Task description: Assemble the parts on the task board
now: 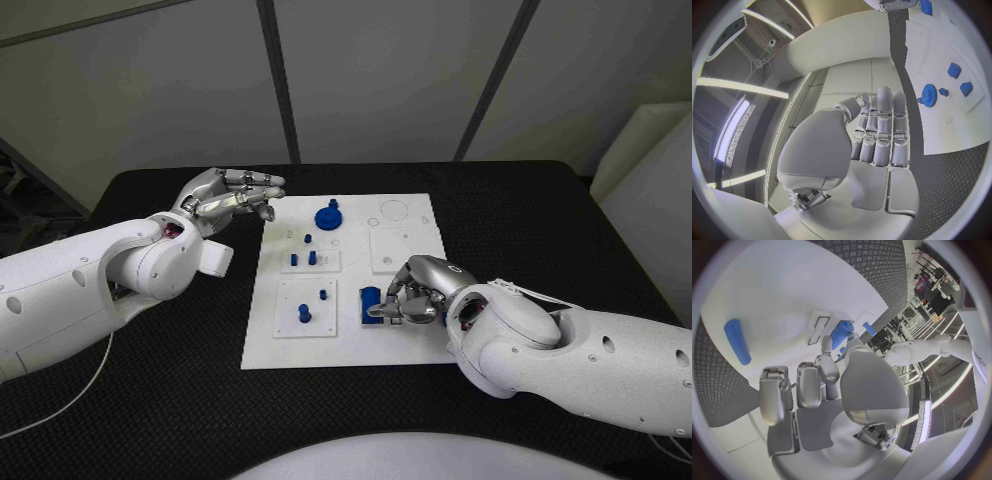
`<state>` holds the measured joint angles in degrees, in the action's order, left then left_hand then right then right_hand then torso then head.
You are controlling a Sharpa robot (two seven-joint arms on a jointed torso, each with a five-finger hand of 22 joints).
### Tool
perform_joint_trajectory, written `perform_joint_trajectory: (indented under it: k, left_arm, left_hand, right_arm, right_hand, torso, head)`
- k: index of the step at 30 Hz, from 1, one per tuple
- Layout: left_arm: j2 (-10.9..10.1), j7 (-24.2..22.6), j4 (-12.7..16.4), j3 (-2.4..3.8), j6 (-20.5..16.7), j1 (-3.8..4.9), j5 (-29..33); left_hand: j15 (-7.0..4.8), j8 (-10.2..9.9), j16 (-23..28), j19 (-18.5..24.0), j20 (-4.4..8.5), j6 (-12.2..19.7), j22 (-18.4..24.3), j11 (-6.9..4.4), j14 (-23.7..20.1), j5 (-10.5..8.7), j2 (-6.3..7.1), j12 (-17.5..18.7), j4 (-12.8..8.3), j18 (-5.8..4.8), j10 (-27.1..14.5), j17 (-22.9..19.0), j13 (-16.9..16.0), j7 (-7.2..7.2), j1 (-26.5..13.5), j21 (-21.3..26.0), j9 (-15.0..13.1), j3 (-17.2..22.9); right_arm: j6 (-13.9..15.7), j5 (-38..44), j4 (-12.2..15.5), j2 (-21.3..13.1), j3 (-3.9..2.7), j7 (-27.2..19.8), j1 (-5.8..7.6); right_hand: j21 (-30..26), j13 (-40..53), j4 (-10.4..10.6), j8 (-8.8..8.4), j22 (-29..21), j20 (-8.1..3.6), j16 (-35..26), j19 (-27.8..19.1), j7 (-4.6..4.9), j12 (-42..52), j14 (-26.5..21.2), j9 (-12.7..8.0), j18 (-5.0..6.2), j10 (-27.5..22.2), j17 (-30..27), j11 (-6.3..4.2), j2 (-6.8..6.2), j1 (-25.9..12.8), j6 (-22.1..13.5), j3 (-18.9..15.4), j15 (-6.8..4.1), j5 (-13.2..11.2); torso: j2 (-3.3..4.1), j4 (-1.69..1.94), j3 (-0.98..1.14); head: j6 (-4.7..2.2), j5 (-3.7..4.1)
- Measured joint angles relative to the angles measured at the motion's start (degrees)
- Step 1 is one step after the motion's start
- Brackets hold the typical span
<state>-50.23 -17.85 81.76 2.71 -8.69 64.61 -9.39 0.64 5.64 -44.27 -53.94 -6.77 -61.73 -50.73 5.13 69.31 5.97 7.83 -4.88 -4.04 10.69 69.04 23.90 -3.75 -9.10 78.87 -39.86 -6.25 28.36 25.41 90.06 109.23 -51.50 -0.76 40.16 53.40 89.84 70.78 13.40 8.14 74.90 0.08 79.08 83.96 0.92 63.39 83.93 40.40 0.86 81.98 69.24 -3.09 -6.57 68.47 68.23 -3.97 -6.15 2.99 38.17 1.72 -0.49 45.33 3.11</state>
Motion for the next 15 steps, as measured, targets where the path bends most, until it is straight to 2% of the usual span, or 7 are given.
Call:
perform_joint_trajectory:
  k: [4, 7, 11, 15]
  left_arm:
    - [-0.02, 0.03, 0.0, 0.0, 0.0, 0.0, 0.0]
    - [-0.02, 0.05, 0.0, 0.0, 0.0, 0.0, 0.0]
    - [-0.01, 0.06, -0.03, 0.0, 0.01, 0.0, 0.0]
    - [-0.01, 0.07, -0.03, 0.0, 0.01, 0.0, 0.0]
  left_hand:
    - [0.0, 0.0, 0.0, 0.0, 0.0, 0.0, 0.0, 0.0, 0.0, 0.0, 0.0, 0.0, 0.0, 0.0, 0.0, 0.0, 0.0, 0.0, 0.0, 0.0, 0.0, 0.0]
    - [0.0, 0.0, 0.0, 0.0, 0.0, 0.0, 0.0, 0.0, 0.0, 0.0, 0.0, 0.0, 0.0, 0.0, 0.0, 0.0, 0.0, 0.0, 0.0, 0.0, 0.0, 0.0]
    - [0.0, 0.0, 0.0, 0.0, 0.0, 0.0, -0.01, 0.0, 0.0, 0.0, 0.0, 0.0, 0.0, 0.0, 0.0, 0.01, 0.0, 0.0, 0.0, 0.0, 0.01, 0.0]
    - [0.0, 0.0, 0.0, 0.0, 0.0, 0.0, -0.01, 0.0, 0.0, 0.0, 0.0, 0.0, 0.0, 0.0, 0.0, 0.01, 0.0, 0.0, 0.0, 0.0, 0.01, 0.0]
  right_arm:
    - [-0.27, 0.24, 0.03, -0.09, 0.0, 0.0, 0.0]
    - [-0.3, 0.42, -0.21, 0.07, -0.01, 0.0, 0.01]
    - [-0.14, 0.55, -0.38, 0.22, -0.02, -0.08, 0.01]
    - [0.36, 0.49, -0.1, -0.21, 0.0, -0.35, 0.01]
  right_hand:
    - [0.0, 0.25, -1.52, 0.0, 0.0, 0.0, 0.36, 0.0, -0.13, 0.0, 0.0, 0.47, 0.0, 0.0, 0.53, 0.0, 0.57, 3.34, 0.5, 0.03, 0.0, 0.0]
    - [0.0, 0.41, -1.57, 0.0, 0.0, 0.0, 0.41, 0.0, -0.12, 0.0, 0.0, 0.67, 0.0, 0.0, 0.78, 0.0, 0.71, 3.48, 0.51, -0.02, 0.0, -0.01]
    - [0.0, 0.47, -0.12, -0.1, 0.0, 0.0, 0.41, 0.0, -0.14, 0.0, 0.0, 0.96, 0.0, 0.0, 0.93, 0.0, 1.18, 2.7, 0.9, -1.47, 0.0, 0.0]
    - [0.0, 0.49, 2.71, -0.58, 0.0, 0.0, 0.41, 0.0, -0.14, 0.0, 0.0, 1.24, 0.0, 0.0, 0.94, 0.01, 0.54, -0.1, 0.9, -3.27, 0.0, 0.0]
  torso:
    - [0.0, 0.0, 0.0]
    - [-0.01, 0.01, 0.0]
    - [-0.02, 0.03, 0.0]
    - [-0.05, 0.03, -0.02]
  head:
    - [0.14, -0.01]
    - [0.15, -0.04]
    - [0.1, -0.04]
    - [0.01, 0.0]
